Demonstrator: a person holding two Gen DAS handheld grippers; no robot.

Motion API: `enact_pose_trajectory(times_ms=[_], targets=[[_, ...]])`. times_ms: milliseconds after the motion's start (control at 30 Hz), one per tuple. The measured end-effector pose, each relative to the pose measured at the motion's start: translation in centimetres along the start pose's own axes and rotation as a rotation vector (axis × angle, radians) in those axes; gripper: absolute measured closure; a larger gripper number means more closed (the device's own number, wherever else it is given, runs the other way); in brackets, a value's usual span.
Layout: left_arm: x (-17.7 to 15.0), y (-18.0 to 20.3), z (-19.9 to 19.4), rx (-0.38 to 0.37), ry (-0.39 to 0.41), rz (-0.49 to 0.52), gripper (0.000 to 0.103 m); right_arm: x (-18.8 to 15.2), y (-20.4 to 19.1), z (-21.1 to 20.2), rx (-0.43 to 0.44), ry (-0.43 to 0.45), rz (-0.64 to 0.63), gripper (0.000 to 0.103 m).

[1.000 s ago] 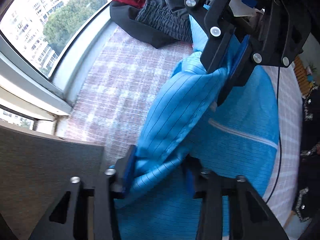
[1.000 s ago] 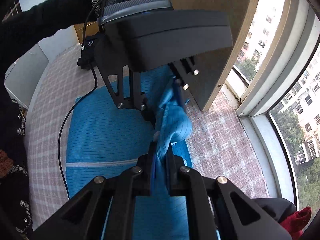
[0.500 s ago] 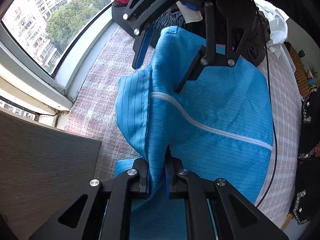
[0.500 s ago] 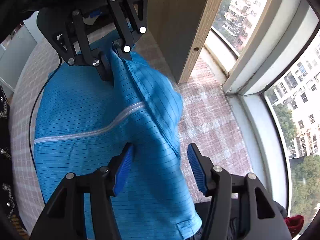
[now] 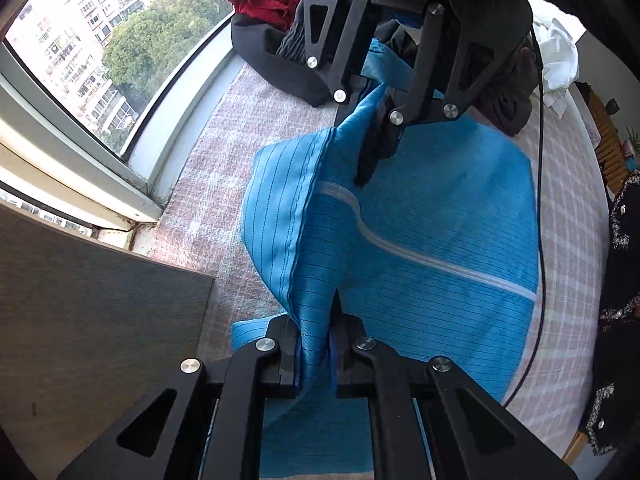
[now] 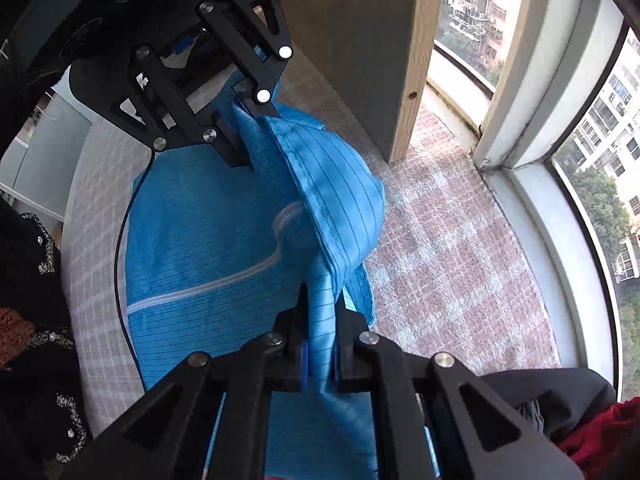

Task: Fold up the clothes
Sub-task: 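Lift the coat with both grippers, carry it onto the open bed, release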

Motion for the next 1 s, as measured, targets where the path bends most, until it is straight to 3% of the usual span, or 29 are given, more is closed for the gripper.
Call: enact_pose_trajectory(times_ms=[133,300,533,633,767,833,933,1000], targets=[[-0.3,4.1,-5.7,0.061,0.055,0.011,0.096,-0.3,-5.7,-5.2,-0.118,0.088,-0.011,0.097],[-2.2,13.8,-11.2,0.129,0.110,0.019,0.096,-2.8,-14.4,-10.3,-0.276,0.200,-0.052,0.097],[-4.3,27.4,-12.6,0.201,0.100,0.064,0.096,-9.5,-28.6,-9.4,-0.466,0.303,-0.061,0.097],[-5.9,33.1,-11.2,0.213,0.092,0.059,0.096,-12.6,-34.2,-7.4,-0.560,0.320,-0.090,0.097],[-8.8,38.8,-7.0,0.144,0.083,-0.010,0.092,-16.7,-38.8,-2.4,-0.582,0.239,-0.066,0.095],[-10.2,42.0,-4.5,0.087,0.064,-0.049,0.088,-18.9,-40.2,0.9,-0.590,0.136,-0.074,0.086],[-12.1,45.7,-2.1,0.046,0.026,-0.064,0.088,-22.2,-42.3,4.1,-0.597,-0.013,-0.098,0.085],[-13.4,47.3,-2.6,0.009,0.033,-0.105,0.087,-24.1,-43.9,3.7,-0.532,-0.042,-0.088,0.085]])
Point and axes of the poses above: each gripper's, at about its wrist camera, not at the fingertips, and z roughly the way its jaws point, y to its right, x to its top, the point moved 3 cm from there along z, roughly the way its jaws point, and after that the axes turned 5 degrees about z, right-handed, at the moved point
